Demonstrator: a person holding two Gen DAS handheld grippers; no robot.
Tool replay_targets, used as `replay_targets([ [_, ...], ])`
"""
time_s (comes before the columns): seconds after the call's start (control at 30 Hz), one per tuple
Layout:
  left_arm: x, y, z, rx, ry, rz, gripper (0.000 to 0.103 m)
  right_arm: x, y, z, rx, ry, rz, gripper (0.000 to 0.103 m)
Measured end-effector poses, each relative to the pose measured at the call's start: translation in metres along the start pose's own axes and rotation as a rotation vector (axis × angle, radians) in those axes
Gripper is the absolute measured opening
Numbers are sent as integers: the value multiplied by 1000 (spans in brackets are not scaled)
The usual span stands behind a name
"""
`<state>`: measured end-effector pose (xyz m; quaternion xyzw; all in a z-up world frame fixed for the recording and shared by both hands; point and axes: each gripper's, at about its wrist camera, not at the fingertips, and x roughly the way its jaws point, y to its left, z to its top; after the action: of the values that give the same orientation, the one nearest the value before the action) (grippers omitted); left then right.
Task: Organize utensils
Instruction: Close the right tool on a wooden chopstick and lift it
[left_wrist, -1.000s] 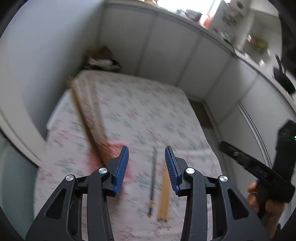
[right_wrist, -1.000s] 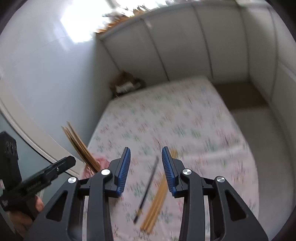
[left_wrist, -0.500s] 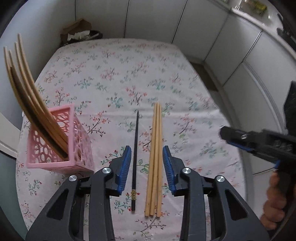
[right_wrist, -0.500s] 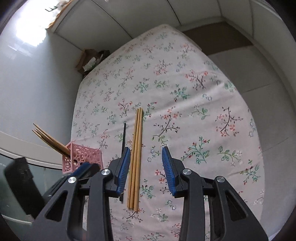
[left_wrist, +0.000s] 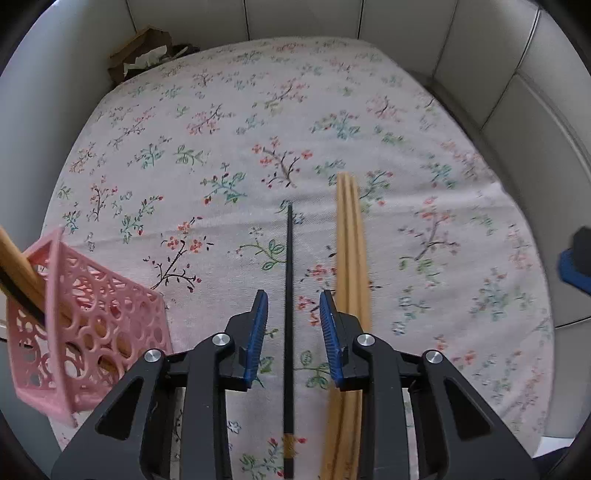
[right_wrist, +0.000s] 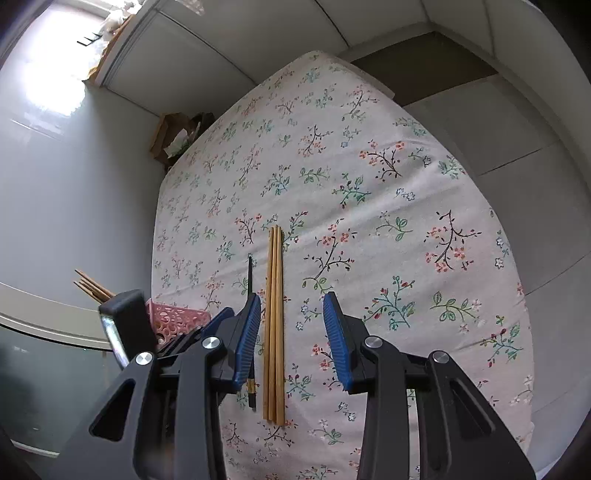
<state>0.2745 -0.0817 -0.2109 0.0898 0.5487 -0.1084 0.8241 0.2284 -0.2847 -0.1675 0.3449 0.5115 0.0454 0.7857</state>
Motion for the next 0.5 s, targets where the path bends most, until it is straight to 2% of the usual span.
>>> replay_targets([
  [0.13, 10, 1, 0, -2, 14, -2, 20, 1, 0, 1, 3, -1, -1, 37],
  [0.23, 12, 10, 0, -80, 16, -88, 5, 4, 2, 0, -5, 5, -3, 37],
  [0.37, 10, 8, -5, -131, 31, -169, 4, 14, 5, -1, -28, 30, -23, 37],
  [0.5, 5, -5, -11, -141, 47, -236, 4, 28, 9, -3, -65, 57, -51, 37],
])
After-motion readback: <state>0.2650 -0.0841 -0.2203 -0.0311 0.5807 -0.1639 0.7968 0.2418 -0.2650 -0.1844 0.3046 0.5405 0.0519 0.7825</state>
